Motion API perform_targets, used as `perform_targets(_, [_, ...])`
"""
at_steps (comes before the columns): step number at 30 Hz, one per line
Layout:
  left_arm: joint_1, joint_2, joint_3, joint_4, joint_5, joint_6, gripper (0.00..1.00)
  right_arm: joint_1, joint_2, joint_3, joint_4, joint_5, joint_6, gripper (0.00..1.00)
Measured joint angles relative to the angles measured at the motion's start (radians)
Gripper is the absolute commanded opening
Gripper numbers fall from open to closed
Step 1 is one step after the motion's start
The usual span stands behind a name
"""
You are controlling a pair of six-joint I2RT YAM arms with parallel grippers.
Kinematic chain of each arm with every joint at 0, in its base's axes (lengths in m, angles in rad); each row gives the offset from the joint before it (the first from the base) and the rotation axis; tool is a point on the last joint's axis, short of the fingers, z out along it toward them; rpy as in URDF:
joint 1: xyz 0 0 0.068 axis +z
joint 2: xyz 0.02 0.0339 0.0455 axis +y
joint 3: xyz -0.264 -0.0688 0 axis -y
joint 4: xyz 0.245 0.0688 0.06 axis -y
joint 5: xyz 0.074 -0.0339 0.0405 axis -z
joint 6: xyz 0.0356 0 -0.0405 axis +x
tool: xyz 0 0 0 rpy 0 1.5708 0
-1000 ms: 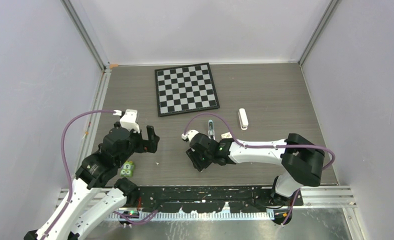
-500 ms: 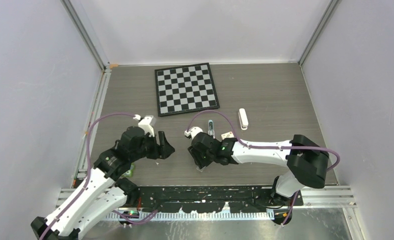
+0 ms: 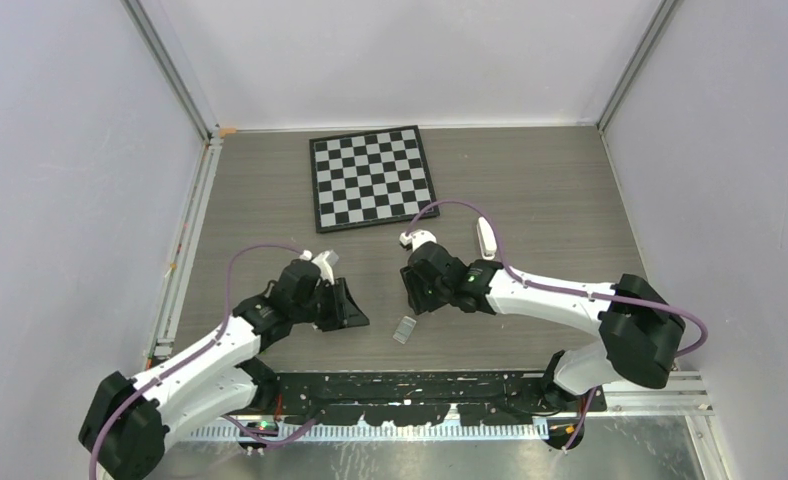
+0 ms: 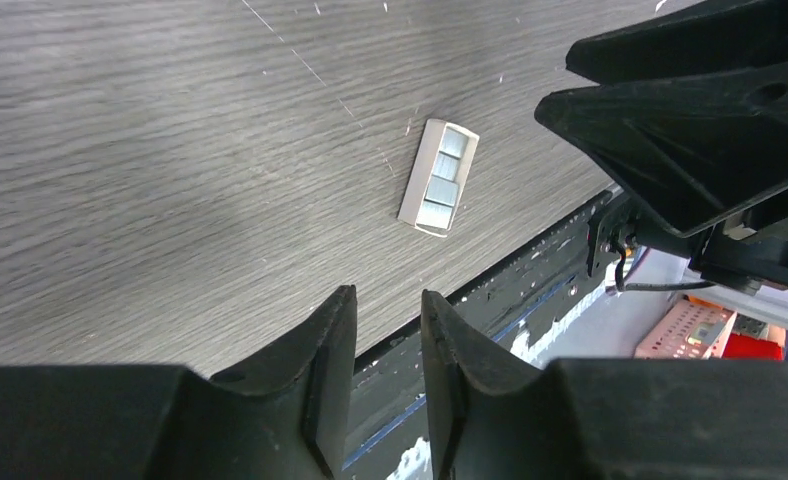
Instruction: Load the staples into the stapler
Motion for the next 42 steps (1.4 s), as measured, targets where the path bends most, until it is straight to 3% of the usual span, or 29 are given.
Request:
perform_targets(17, [-0.197, 0.334, -0.092, 0.397, -0.009, -0.142, 0.23, -0.024, -0.052, -0.053, 0.016, -0.11, 0.065, 0.44])
perform_targets(36, [-0.212, 0.451, -0.107, 0.585, -0.046, -0.143, 0.18, -0.044, -0.148, -0.102, 0.021, -0.056, 0.113, 0.45])
perform_targets(42, [-0.212, 0.449, -0.106, 0.614, -0.055, -0.142, 0.24, -0.05, -0.166, -0.12, 0.02, -0.053, 0.128, 0.45])
